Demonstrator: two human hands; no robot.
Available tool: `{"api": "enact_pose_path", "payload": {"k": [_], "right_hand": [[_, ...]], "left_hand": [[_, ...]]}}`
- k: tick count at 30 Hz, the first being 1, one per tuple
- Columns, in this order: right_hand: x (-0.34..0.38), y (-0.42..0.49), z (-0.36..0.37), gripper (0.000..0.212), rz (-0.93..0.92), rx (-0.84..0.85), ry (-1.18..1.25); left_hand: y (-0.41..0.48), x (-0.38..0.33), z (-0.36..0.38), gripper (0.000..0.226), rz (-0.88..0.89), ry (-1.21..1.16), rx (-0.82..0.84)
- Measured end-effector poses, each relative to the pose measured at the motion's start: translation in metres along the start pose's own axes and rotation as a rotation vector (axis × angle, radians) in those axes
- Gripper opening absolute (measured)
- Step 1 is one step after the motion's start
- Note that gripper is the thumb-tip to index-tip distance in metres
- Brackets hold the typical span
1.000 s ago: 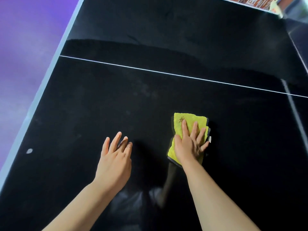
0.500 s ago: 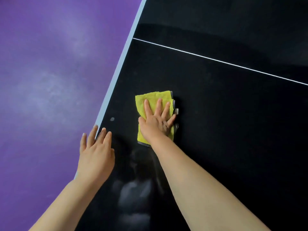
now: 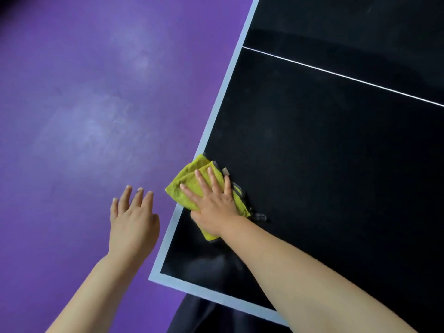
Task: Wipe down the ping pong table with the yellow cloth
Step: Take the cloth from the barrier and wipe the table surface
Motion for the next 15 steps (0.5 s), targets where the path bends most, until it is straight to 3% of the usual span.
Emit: {"api": "enact_pose_path", "payload": {"k": [5,10,15], "right_hand": [[0.026,-0.070,0.039,0.070,-0.106,0.041,-0.030],[0.021,-0.125,0.070,0.067,-0.136,0.032,0.011],[-0.007,-0.173,0.097,0.070,-0.104,0.018,0.047]], "left_hand": [[-0.037,-0.015,0.021,0.049,0.145,-0.051,0.092],[-0.071,-0.054,0.032,0.017,0.408,-0.067,0.043],[-0.103,-0.099,0.051,0.038,0.518,-0.013,0.100]]}}
Point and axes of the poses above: each hand's wrist, its own y-axis towards the middle knuckle, its own z-axis out of the palm, x = y × z, the point moved 7 cm from there along y, towards the middle knuckle, and after that the axes turned 9 degrees about z, right-handed, at the moved point
